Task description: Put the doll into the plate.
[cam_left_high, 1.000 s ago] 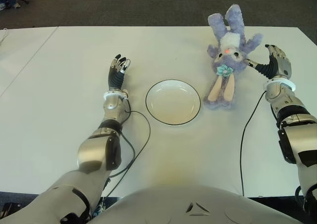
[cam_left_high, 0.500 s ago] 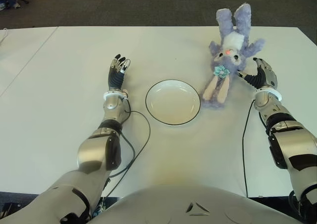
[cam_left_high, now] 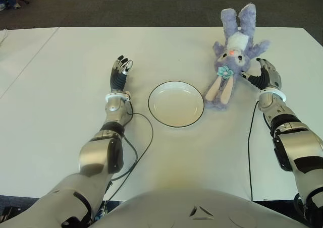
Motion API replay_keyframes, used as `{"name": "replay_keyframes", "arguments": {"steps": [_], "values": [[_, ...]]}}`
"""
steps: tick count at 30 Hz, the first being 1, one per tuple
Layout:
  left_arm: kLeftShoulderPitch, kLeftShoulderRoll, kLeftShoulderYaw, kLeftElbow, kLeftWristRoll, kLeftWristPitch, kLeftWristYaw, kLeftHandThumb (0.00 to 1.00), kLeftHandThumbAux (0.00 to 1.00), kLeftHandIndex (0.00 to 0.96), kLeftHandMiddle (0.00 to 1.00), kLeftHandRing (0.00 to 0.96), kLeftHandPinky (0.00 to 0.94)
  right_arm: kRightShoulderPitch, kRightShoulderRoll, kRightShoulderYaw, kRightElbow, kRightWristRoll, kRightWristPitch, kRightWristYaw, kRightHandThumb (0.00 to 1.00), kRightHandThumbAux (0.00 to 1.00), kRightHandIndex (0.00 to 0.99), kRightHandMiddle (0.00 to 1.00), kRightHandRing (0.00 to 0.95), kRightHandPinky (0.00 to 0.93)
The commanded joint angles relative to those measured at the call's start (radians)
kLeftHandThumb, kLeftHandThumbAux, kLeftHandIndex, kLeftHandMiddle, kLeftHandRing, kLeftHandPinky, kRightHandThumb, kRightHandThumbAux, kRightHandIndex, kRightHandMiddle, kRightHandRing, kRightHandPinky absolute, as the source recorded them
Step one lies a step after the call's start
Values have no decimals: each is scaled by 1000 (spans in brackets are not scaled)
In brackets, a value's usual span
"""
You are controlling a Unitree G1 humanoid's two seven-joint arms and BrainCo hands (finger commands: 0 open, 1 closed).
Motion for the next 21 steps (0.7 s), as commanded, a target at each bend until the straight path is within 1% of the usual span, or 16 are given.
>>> {"name": "replay_keyframes", "arguments": {"steps": [1,6,7,8,13,21], "values": [[186,-44,-6,119,3,134,-2,0,472,122,168,142,92,-29,30,26,-3,-18,5,-4,278,413,0,0,0,0],[185,-42,-8,119,5,138,-3,0,475,109,152,128,75,-40,30,36,-4,-25,2,-11,302,413,0,0,0,0],[184,-42,-9,119,6,139,-1,0,478,107,154,133,101,-40,30,34,-3,-23,0,-11,308,413,0,0,0,0],[184,-42,-10,120,7,139,0,0,480,106,155,136,105,-39,29,33,-3,-20,-2,-10,311,412,0,0,0,0],[183,-44,-10,120,7,142,5,0,483,108,157,138,106,-44,27,34,-3,-15,-5,-11,327,413,0,0,0,0],[179,-46,-1,120,-2,146,4,0,493,118,172,158,142,-52,18,36,-5,-17,-6,-13,352,421,0,0,0,0]]}}
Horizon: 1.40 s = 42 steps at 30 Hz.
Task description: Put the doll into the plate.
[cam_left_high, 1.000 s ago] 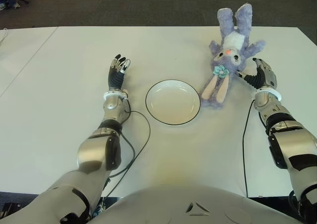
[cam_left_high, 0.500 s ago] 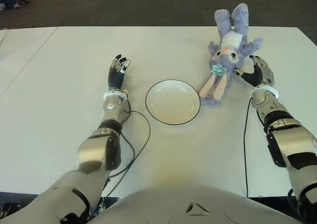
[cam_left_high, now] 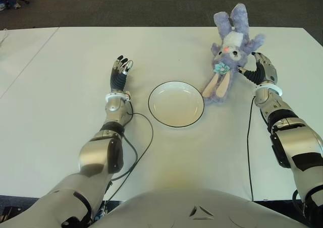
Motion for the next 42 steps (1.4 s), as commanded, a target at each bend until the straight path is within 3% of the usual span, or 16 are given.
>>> {"name": "replay_keyframes", "arguments": {"steps": [1,16,26,33,42], "values": [[179,-46,1,120,-4,141,3,0,488,120,171,154,112,-19,6,8,2,-6,-4,-6,359,421,0,0,0,0],[176,-45,-15,121,14,140,13,0,472,126,183,165,119,-29,-6,40,8,-44,6,-51,376,423,0,0,0,0],[161,-40,-30,124,35,168,21,0,479,73,129,120,102,-30,-4,30,8,-26,-13,-51,364,422,0,0,0,0],[116,-58,-75,123,74,186,47,0,464,66,111,106,89,-29,5,20,6,-9,-41,-50,398,436,0,0,0,96],[101,-58,-97,123,83,184,16,0,436,64,120,116,55,-34,23,14,8,-6,-56,-58,435,460,0,0,0,114]]}}
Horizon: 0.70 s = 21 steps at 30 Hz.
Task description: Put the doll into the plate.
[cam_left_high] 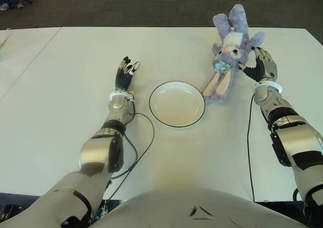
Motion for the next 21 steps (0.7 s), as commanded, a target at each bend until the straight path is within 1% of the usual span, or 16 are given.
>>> {"name": "replay_keyframes", "arguments": {"steps": [1,4,7,12,15,21], "values": [[126,-53,-19,106,15,109,-20,0,435,63,119,115,56,-12,24,-7,8,10,-13,-7,436,461,0,0,0,114],[125,-54,-20,107,13,112,-29,0,430,64,118,113,42,-14,27,-8,9,10,-13,-8,444,465,0,0,0,114],[140,-56,-24,113,21,117,-32,0,425,67,121,115,31,-15,30,-9,9,10,-18,-13,449,467,0,0,0,107],[140,-60,-38,113,32,128,-15,0,405,52,118,116,61,-15,33,-14,9,13,-32,-23,474,477,0,0,0,93],[156,-65,-56,113,47,124,1,0,402,47,112,113,68,-17,34,-17,8,13,-42,-33,487,478,0,0,0,94],[160,-63,-77,113,63,120,13,0,396,66,124,117,53,-25,36,-21,5,13,-53,-51,511,480,0,0,0,124]]}}
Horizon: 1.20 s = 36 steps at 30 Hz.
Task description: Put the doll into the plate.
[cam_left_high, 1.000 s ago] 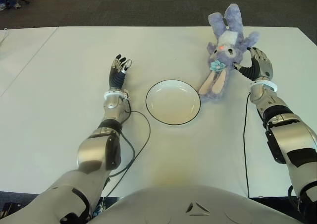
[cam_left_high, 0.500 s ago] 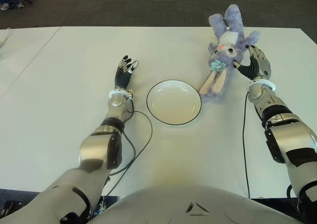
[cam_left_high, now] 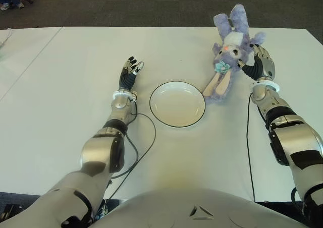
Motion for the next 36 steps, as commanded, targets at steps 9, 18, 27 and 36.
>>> {"name": "replay_keyframes", "arguments": {"steps": [9,18,27,36], "values": [[159,-60,-53,110,44,123,30,0,390,61,120,111,64,-39,19,-8,-24,9,-60,-37,553,479,0,0,0,126],[159,-60,-59,112,52,138,43,0,387,80,139,127,69,-42,35,12,-49,-7,-65,-47,514,477,0,0,0,83],[158,-62,-57,112,54,136,45,0,386,84,148,133,46,-44,65,22,-66,-16,-71,-49,489,481,0,0,0,121],[161,-63,-56,112,54,125,46,0,389,93,143,131,45,-49,87,51,-73,-43,-73,-85,499,451,0,0,18,181]]}}
